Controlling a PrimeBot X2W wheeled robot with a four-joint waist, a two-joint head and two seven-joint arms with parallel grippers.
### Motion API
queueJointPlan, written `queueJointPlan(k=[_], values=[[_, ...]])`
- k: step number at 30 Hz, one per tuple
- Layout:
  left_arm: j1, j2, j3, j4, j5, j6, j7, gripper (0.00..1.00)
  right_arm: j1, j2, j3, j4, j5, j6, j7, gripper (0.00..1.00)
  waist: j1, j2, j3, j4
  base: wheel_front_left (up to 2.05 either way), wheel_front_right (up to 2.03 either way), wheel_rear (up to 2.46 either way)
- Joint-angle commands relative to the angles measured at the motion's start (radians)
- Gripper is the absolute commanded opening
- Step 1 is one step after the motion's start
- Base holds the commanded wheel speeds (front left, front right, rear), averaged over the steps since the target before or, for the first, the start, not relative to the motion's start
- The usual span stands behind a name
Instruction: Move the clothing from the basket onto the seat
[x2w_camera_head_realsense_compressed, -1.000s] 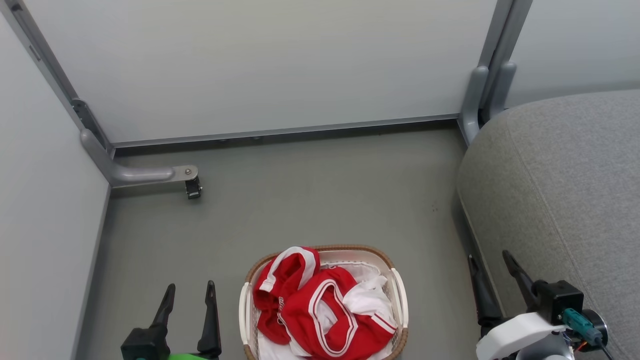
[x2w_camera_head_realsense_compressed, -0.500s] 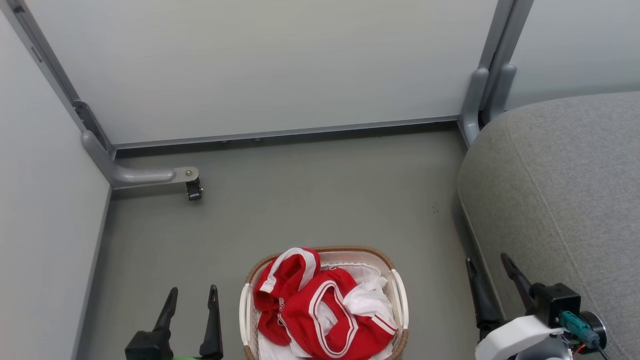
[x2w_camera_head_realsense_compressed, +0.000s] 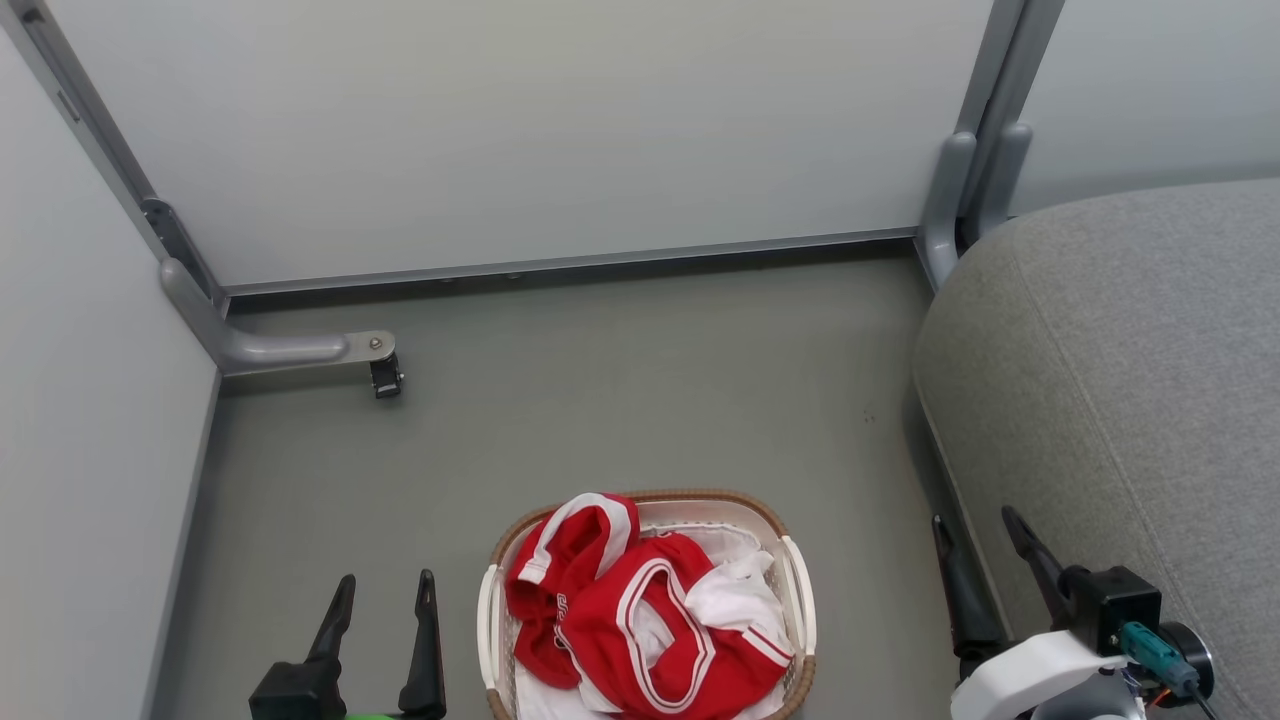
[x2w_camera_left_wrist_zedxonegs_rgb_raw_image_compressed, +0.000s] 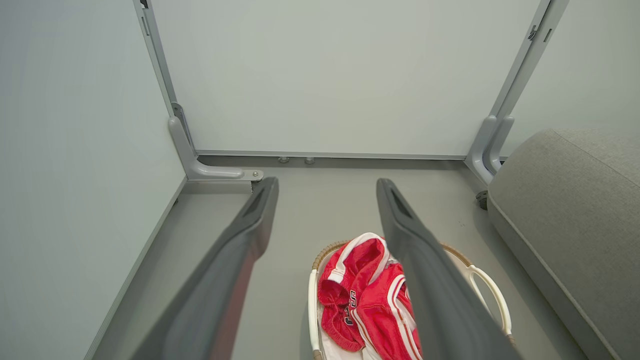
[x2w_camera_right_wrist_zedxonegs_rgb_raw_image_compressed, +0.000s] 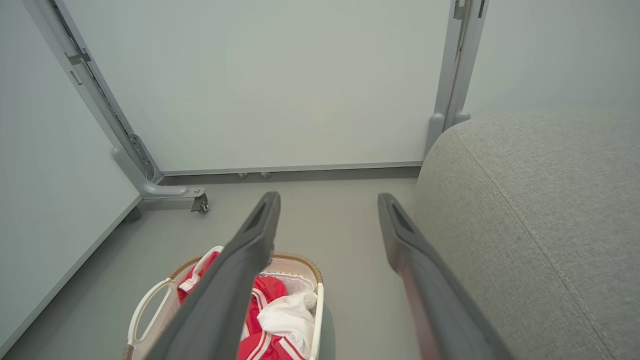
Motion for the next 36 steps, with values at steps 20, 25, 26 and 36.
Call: queueJointPlan(k=[20, 25, 26, 36], values=[[-0.080, 0.006, -0.010, -0.008, 0.052, -0.017, -0.004, 1.00, -0.058, -0.005, -0.015, -0.060, -0.005, 0.000, -0.005, 1.00, 0.0000, -0.0001, 0.141, -0.022, 0.00, 0.00, 0.00], [-0.192, 0.006, -0.032, 0.021, 0.084, -0.038, -0.003, 1.00, -0.133, -0.005, -0.017, -0.089, -0.012, 0.000, -0.005, 1.00, 0.0000, -0.0001, 0.273, -0.055, 0.00, 0.00, 0.00], [-0.225, 0.006, -0.042, 0.041, 0.093, -0.043, -0.002, 1.00, -0.154, -0.005, -0.016, -0.095, -0.013, 0.000, -0.005, 1.00, 0.0000, -0.0001, 0.309, -0.064, 0.00, 0.00, 0.00], [-0.536, 0.021, -0.134, 0.308, 0.178, -0.068, -0.002, 1.00, -0.288, -0.004, 0.012, -0.137, 0.026, 0.000, -0.005, 1.00, 0.0000, -0.0001, 0.587, -0.164, 0.00, 0.00, 0.00]])
